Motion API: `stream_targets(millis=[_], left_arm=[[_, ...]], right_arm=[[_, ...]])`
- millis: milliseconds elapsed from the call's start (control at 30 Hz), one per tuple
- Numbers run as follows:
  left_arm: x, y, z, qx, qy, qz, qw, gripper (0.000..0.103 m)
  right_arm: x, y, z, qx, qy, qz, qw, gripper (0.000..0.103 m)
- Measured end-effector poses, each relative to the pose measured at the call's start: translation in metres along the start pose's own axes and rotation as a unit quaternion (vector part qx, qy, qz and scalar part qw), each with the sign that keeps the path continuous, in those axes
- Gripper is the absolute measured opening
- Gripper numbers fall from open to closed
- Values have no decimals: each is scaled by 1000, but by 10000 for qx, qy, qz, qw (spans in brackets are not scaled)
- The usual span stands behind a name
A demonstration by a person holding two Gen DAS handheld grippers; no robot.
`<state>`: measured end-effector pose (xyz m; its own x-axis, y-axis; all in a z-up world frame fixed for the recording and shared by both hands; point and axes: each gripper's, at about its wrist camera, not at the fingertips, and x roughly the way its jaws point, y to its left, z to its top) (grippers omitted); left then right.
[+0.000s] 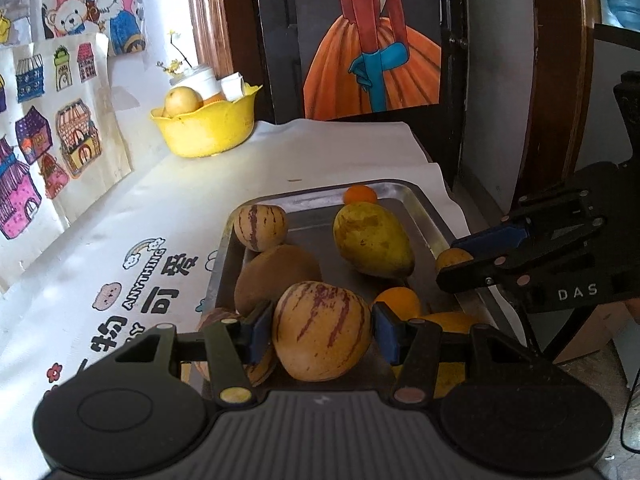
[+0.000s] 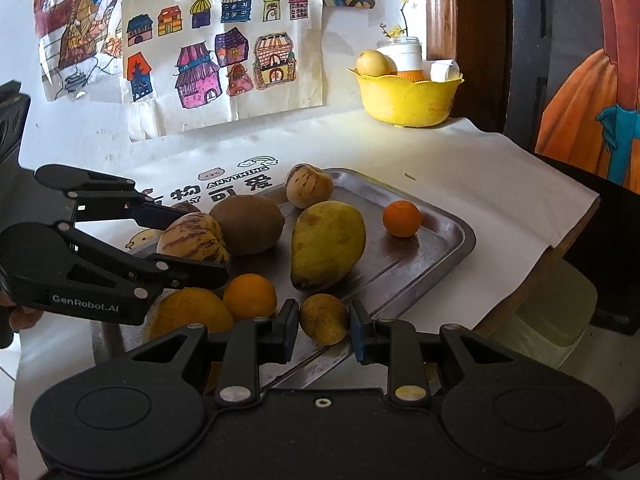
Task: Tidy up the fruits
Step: 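Lower the striped pepino into a gap in the tray with the left tool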
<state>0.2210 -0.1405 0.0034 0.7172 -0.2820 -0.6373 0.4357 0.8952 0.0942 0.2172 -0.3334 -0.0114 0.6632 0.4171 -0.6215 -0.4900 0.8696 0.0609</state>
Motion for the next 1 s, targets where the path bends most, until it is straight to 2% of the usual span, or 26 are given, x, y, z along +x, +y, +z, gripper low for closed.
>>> stream_targets(millis=[367, 1000], left_arm=[[9, 8, 8, -253, 173, -93, 9995, 57], [10, 6, 6, -311, 95, -39, 9995, 57]], right_arm=[[9, -2, 3, -222, -3, -14, 9998, 29], [15, 9, -1, -592, -1, -125, 9982, 29]])
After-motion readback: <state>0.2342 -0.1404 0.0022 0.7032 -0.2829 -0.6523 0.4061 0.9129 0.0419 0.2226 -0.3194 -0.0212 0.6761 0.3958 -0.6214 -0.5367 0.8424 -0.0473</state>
